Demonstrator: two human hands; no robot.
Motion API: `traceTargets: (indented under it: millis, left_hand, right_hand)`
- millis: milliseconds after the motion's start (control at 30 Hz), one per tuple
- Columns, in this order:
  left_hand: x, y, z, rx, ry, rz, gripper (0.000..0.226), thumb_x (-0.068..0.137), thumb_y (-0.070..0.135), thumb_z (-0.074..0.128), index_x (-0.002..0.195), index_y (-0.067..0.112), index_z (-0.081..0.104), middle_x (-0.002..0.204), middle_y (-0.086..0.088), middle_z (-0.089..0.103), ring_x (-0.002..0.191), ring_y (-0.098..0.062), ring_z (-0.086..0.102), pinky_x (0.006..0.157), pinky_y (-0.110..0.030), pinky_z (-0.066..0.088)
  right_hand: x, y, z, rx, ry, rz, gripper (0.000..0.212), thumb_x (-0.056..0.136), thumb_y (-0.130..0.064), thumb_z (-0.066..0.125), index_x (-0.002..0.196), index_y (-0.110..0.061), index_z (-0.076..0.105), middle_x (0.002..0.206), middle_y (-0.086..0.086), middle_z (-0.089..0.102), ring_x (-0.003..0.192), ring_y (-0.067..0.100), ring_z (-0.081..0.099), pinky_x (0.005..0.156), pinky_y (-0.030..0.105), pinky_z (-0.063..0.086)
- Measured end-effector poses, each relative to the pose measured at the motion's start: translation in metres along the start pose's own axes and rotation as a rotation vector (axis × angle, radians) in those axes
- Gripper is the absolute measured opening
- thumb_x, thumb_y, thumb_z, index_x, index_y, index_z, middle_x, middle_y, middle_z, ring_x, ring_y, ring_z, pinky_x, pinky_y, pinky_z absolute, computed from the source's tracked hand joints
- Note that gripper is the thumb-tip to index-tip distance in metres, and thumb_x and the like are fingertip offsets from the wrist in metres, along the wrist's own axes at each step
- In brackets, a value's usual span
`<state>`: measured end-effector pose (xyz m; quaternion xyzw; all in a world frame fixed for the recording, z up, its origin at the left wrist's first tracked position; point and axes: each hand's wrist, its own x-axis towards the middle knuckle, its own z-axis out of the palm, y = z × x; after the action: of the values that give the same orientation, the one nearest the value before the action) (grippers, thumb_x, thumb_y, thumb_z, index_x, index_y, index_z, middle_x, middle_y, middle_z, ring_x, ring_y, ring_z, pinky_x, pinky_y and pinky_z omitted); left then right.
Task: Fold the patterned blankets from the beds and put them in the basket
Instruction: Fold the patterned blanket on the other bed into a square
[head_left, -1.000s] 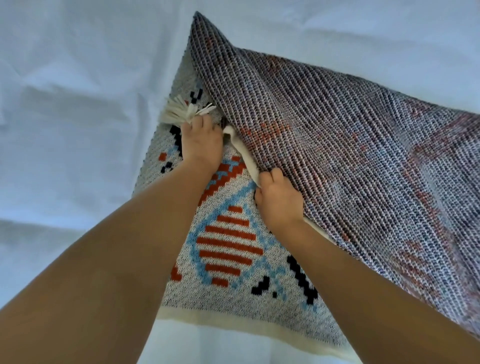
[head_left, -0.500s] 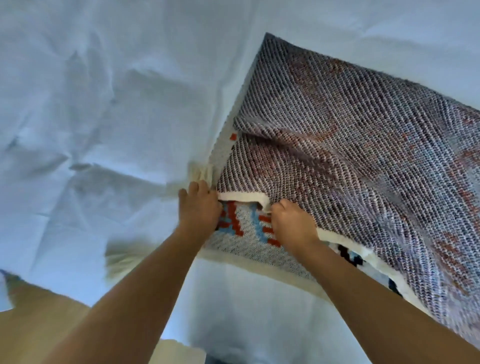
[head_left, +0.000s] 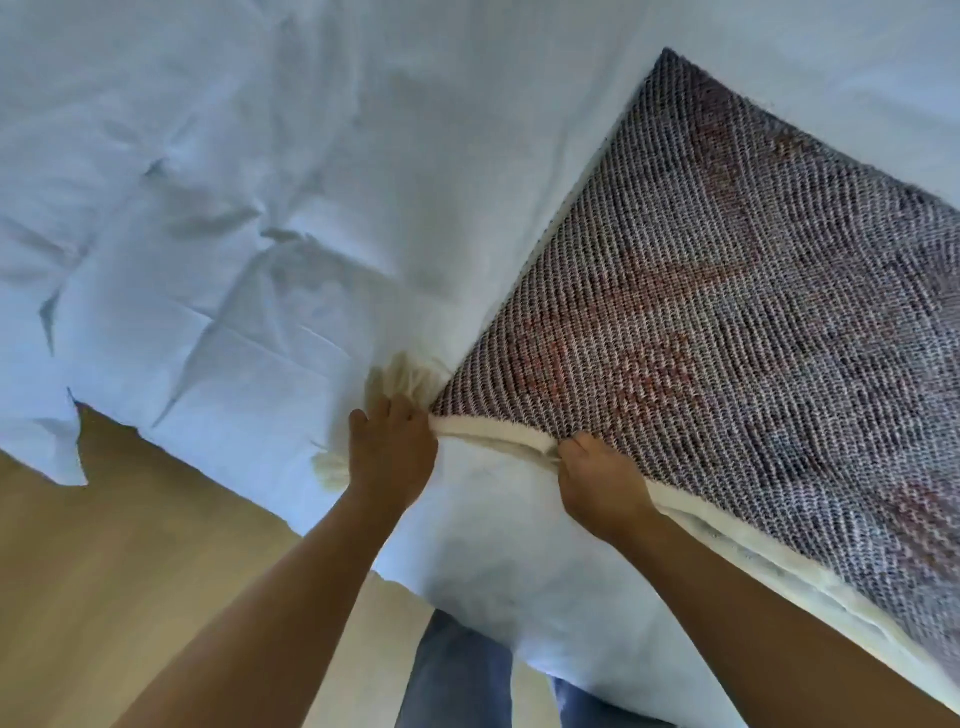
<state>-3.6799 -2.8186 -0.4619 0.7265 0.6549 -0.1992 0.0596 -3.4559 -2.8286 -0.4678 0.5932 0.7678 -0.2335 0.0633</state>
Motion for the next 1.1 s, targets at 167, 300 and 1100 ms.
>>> traceTargets:
  millis: [167, 300, 1100]
  left_hand:
    - [-0.017, -0.006, 0.008, 0.000, 0.043, 0.013, 0.014, 0.055, 0.014, 0.074, 0.067, 0.011, 0.067, 0.072, -0.008, 0.062, 0.067, -0.026, 0.059, 0.060, -0.031, 0.045]
    - [-0.013, 0.005, 0.003, -0.043, 0.034, -0.022, 0.034, 0.076, 0.019, 0.055, 0.109, 0.014, 0.060, 0.105, -0.008, 0.060, 0.094, -0.026, 0.055, 0.075, -0.035, 0.042]
    - [-0.008, 0.218, -0.029, -0.042, -0.132, 0.668, 0.025, 0.088, 0.014, 0.042, 0.112, 0.014, 0.048, 0.106, -0.005, 0.059, 0.094, -0.023, 0.057, 0.077, -0.031, 0.044]
  right_hand:
    - [-0.006, 0.001, 0.008, -0.015, -0.034, 0.008, 0.029, 0.090, -0.014, 0.042, 0.114, -0.015, 0.058, 0.109, 0.005, 0.058, 0.099, 0.025, 0.057, 0.075, 0.034, 0.046]
    - [-0.004, 0.003, 0.010, 0.003, -0.026, 0.032, 0.021, 0.088, -0.018, 0.046, 0.106, -0.012, 0.056, 0.106, 0.006, 0.055, 0.095, 0.025, 0.055, 0.069, 0.032, 0.043]
    - [-0.126, 0.139, 0.013, 0.130, -0.061, 0.280, 0.021, 0.081, -0.016, 0.048, 0.098, -0.006, 0.056, 0.105, 0.012, 0.061, 0.098, 0.029, 0.055, 0.075, 0.032, 0.042]
